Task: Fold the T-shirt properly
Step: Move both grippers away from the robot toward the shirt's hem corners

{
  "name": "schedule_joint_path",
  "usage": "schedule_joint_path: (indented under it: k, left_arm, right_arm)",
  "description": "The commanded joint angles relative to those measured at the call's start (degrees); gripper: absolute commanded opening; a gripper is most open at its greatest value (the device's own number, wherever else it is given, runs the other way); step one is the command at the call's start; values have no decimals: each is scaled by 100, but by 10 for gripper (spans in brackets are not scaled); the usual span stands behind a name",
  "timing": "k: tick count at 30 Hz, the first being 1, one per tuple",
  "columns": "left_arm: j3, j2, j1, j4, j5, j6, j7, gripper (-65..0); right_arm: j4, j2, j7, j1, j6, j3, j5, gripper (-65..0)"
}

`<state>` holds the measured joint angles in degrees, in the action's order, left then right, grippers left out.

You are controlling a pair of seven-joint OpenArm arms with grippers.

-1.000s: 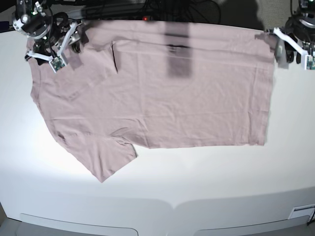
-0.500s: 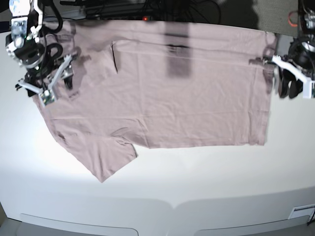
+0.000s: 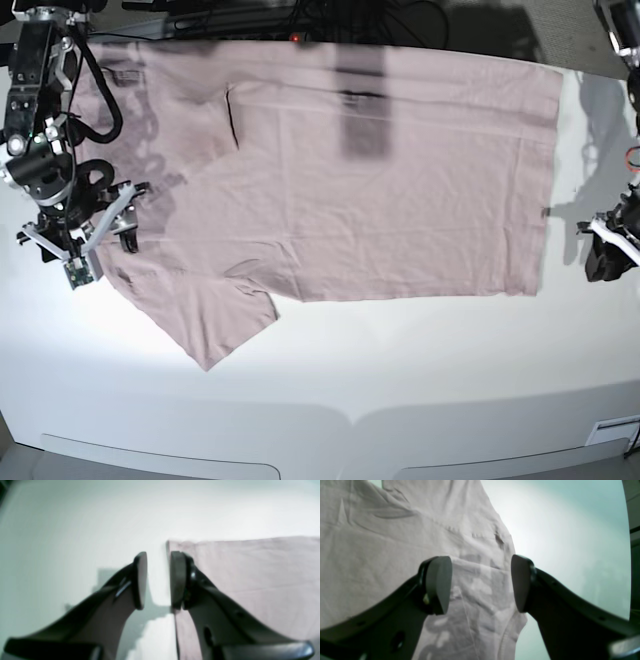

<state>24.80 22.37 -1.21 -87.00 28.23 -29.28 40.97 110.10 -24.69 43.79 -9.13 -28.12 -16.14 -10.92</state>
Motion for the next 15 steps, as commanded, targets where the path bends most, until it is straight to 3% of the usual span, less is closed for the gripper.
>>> schedule_joint_path:
  k: [1, 7, 10, 15]
  left_arm:
    - [2, 101, -321, 225, 160, -166, -129, -490]
    - [-887, 146, -1609, 1818, 254, -538, -216, -458]
    - [-1725, 142, -2310, 2643, -289, -549, -227, -458]
    - [-2848, 144, -3348, 4107, -1016, -540, -837, -458]
  right_arm:
    - [103, -85, -129, 72, 31, -46, -26, -279]
    - [103, -83, -28, 72, 31, -46, -26, -277]
    - [103, -83, 256, 72, 28, -46, -28, -277]
    - [103, -83, 608, 70, 28, -46, -28, -277]
